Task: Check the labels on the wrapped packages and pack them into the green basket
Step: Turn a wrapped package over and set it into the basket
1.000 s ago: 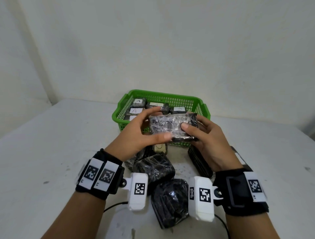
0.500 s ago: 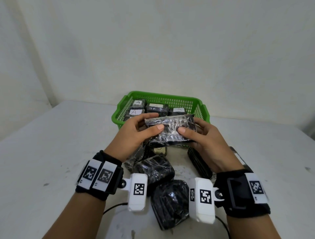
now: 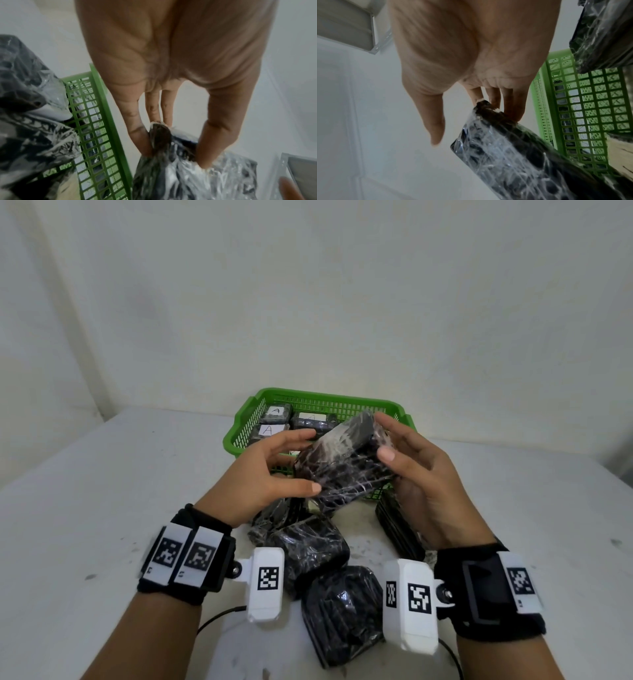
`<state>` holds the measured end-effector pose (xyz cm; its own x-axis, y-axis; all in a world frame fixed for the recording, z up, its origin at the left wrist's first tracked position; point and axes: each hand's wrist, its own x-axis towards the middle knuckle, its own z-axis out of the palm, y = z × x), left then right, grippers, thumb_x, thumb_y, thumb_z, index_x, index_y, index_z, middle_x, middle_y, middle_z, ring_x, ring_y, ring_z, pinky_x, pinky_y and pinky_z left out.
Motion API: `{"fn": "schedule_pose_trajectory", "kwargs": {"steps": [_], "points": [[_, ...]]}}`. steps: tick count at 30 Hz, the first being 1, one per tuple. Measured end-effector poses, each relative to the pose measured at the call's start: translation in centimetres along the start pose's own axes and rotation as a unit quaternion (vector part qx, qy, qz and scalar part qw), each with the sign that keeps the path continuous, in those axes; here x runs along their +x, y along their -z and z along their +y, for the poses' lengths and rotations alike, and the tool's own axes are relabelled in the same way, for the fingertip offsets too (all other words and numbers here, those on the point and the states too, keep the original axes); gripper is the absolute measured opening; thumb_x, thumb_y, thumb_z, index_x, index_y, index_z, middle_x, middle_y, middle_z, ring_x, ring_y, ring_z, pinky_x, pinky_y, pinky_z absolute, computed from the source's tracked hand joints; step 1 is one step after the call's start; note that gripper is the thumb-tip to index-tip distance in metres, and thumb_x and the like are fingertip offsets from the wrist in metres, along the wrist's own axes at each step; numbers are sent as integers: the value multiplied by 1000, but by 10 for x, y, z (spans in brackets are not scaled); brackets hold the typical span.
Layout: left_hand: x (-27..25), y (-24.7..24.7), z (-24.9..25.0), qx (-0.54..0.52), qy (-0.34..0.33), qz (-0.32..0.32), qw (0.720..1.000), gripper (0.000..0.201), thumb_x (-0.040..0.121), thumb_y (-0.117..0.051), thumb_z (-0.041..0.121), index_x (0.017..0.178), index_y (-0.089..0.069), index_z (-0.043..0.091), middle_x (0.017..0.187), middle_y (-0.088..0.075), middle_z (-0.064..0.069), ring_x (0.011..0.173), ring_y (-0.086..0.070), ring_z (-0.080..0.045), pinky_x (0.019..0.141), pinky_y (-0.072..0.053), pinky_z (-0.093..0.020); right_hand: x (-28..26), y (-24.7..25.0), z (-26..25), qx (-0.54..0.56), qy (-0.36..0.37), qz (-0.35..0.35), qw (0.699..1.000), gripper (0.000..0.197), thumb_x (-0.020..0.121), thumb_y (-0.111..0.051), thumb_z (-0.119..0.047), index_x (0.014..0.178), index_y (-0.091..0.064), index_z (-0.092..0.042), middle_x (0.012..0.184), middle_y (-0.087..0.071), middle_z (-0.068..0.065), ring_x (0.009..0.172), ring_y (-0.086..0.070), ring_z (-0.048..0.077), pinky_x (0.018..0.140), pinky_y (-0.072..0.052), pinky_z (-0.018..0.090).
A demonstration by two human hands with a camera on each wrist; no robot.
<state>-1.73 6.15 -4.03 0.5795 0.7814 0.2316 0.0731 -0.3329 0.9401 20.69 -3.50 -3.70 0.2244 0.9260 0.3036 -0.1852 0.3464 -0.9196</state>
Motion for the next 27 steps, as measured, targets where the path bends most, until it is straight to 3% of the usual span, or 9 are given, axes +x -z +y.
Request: {"fn": "schedule_pose_trajectory", "kwargs": {"steps": [3,6,10,15,18,21,23,25,27], "points": [[1,0,-4,-4,-10,16,1000,67,67,-88,15,126,-65,38,128,-66,11,122,-59,-16,98,-53,-34,1,-6,0,33,-23,21,999,56,90,-74,-26,142,-61,-9,137,-69,13,131,-63,27,104,-54,34],[2,-3,-4,-24,-24,31,999,66,70,-86,1,125,-65,29,126,-67,4,116,-65,-17,91,-58,-31,0,-8,2,47,-63,25,997,51,94,-68,-21,142,-60,-8,134,-70,12,119,-66,25,95,-58,32],[3,-7,-5,-57,-31,36,997,69,70,-84,-7,127,-62,26,130,-63,5,119,-62,-17,92,-58,-33,-4,-9,3,80,-109,-18,991,38,91,-62,-32,124,-74,-18,135,-69,14,117,-68,27,95,-60,37],[5,-12,-6,-75,-44,20,996,74,68,-83,-10,129,-59,23,132,-62,3,125,-59,-16,95,-56,-37,-5,-9,2,40,-158,-43,986,79,75,-82,-56,139,-62,-15,139,-67,18,131,-60,45,114,-44,55],[4,-12,-5,-100,-38,-7,994,79,65,-87,9,136,-53,21,137,-60,1,127,-58,-17,102,-52,-45,-5,-10,2,27,-116,-41,992,47,83,-73,-45,122,-75,-18,132,-71,17,129,-62,43,115,-46,55],[3,-13,-4,-128,-3,-41,991,104,59,-91,46,147,-42,20,141,-58,3,132,-55,-16,111,-42,-47,-3,-11,4,-31,-85,-42,995,61,75,-83,-45,122,-73,-7,125,-75,14,124,-67,33,110,-51,46],[4,-16,-3,-138,20,-24,990,115,53,-88,63,147,-42,15,137,-62,1,128,-58,-17,113,-40,-48,-4,-14,5,-40,-79,-51,995,43,83,-80,-29,119,-72,-7,118,-78,12,112,-74,24,98,-58,34],[5,-19,-2,-130,21,-12,991,108,55,-87,62,143,-47,13,131,-66,-2,123,-62,-20,112,-41,-48,-5,-15,6,-36,-80,-65,994,27,87,-75,-20,113,-75,-13,113,-80,8,104,-76,17,90,-59,28],[6,-20,-3,-128,18,2,992,97,59,-85,53,141,-51,13,128,-68,-5,120,-64,-22,111,-43,-49,-6,-17,6,-39,-80,-67,994,26,87,-73,-22,112,-77,-14,115,-79,9,106,-76,20,97,-58,34]]}}
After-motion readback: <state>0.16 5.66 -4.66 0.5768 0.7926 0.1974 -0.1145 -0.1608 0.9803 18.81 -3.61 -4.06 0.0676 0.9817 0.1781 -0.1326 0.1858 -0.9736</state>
